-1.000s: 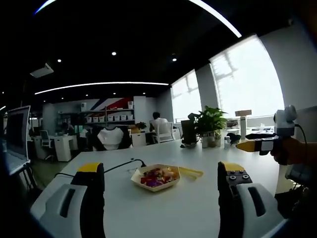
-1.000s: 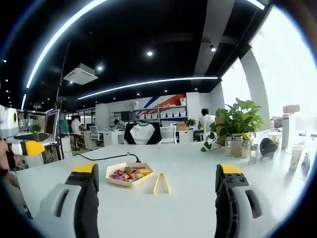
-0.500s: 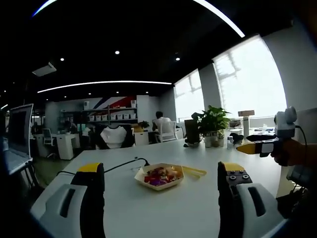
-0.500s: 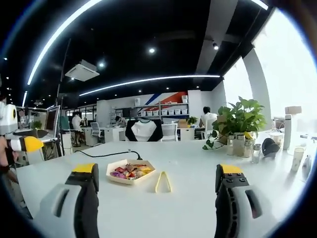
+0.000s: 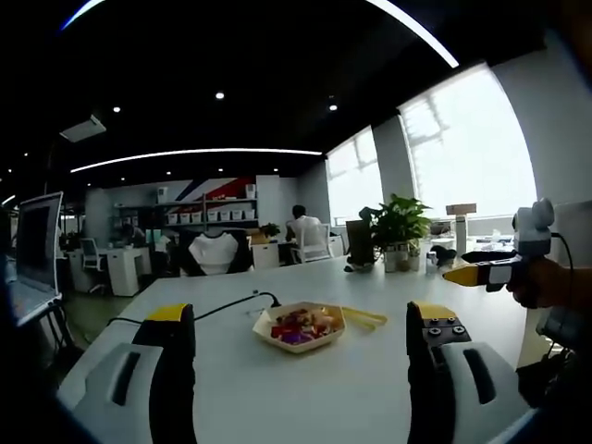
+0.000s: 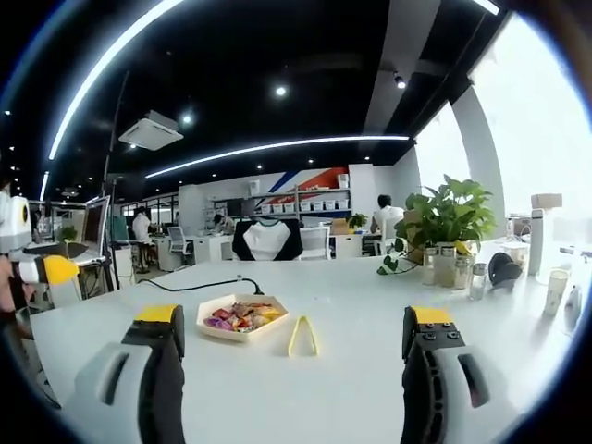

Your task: Place the target food into the container with the food tongs after gripping and lifting it, then release it inside without dropping or visibly crushing the food.

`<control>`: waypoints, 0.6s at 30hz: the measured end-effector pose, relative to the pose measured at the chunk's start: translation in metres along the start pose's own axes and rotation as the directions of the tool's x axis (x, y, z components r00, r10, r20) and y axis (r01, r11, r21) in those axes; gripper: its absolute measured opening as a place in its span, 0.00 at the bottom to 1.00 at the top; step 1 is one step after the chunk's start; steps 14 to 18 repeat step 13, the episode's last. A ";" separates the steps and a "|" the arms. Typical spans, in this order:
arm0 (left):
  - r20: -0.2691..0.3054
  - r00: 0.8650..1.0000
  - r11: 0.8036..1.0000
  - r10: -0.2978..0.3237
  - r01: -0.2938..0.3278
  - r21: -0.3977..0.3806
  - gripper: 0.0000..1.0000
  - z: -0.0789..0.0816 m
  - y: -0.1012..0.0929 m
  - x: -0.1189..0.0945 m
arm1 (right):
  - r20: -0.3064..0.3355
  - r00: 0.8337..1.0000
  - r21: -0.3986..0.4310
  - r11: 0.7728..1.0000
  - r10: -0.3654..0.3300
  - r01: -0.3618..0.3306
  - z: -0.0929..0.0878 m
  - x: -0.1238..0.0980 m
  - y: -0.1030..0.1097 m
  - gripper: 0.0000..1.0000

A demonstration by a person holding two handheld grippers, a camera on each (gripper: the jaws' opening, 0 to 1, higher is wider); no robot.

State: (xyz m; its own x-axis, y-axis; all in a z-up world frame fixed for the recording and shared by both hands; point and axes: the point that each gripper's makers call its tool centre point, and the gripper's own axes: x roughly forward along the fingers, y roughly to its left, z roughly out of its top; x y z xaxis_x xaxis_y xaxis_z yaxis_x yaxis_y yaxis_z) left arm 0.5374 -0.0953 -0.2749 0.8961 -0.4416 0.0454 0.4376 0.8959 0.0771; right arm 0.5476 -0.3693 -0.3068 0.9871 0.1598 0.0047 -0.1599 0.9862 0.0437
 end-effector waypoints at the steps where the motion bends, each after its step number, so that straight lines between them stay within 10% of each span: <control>1: 0.000 1.000 1.000 0.000 0.000 0.000 1.00 0.000 0.000 0.000 | 0.000 1.000 0.002 1.000 0.002 -0.002 0.000 0.000 0.001 0.99; 18: -0.003 1.000 1.000 0.002 -0.002 0.002 1.00 0.001 0.001 0.001 | -0.003 1.000 0.006 1.000 0.007 -0.007 0.000 0.002 0.002 0.99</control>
